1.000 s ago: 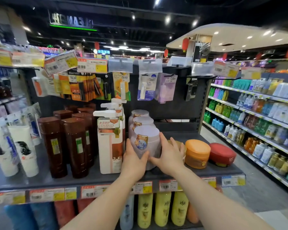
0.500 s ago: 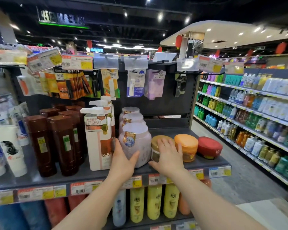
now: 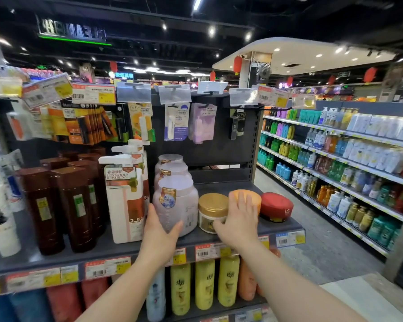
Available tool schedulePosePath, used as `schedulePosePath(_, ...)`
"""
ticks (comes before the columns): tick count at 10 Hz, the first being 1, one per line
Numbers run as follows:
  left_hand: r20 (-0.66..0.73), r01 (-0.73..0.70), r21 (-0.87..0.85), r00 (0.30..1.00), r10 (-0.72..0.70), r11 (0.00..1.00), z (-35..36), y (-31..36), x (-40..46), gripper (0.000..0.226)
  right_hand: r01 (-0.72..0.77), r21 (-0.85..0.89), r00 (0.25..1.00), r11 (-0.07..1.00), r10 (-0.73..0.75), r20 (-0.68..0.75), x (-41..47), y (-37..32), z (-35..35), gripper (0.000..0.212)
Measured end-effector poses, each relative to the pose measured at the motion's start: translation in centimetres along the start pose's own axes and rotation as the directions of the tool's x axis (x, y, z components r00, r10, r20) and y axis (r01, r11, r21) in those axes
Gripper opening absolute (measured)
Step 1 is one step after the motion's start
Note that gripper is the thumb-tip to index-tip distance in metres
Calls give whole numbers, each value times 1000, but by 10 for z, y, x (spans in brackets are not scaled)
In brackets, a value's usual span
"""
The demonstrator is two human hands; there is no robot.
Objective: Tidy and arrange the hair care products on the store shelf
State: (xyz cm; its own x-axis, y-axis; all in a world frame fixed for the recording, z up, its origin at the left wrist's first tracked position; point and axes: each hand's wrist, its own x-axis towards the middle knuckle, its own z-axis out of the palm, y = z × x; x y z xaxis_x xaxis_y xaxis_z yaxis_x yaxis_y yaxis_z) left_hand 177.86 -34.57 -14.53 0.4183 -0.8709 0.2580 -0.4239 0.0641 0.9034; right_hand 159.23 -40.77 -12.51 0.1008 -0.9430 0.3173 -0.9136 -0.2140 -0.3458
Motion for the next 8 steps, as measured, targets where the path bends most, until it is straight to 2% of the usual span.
schedulePosePath(1, 1, 8, 30, 1000, -8, 1000, 0, -2, -2, 99, -101, -41, 995, 994, 102, 20, 2, 16, -5, 76)
schedulePosePath(4, 33, -36, 60, 999, 34, 998, -2, 6, -15, 91, -97, -59, 993, 994, 101, 61, -3, 23, -12, 77)
schedulePosePath(6, 65, 1, 101, 998, -8, 995, -14, 3, -13, 94, -6, -12, 999, 1000, 6, 47, -25, 3, -7, 77)
schedulePosePath(8, 95, -53, 68, 994, 46, 996, -22, 12, -23, 87, 52, -14, 986, 999, -49, 162, -40, -20, -12, 65)
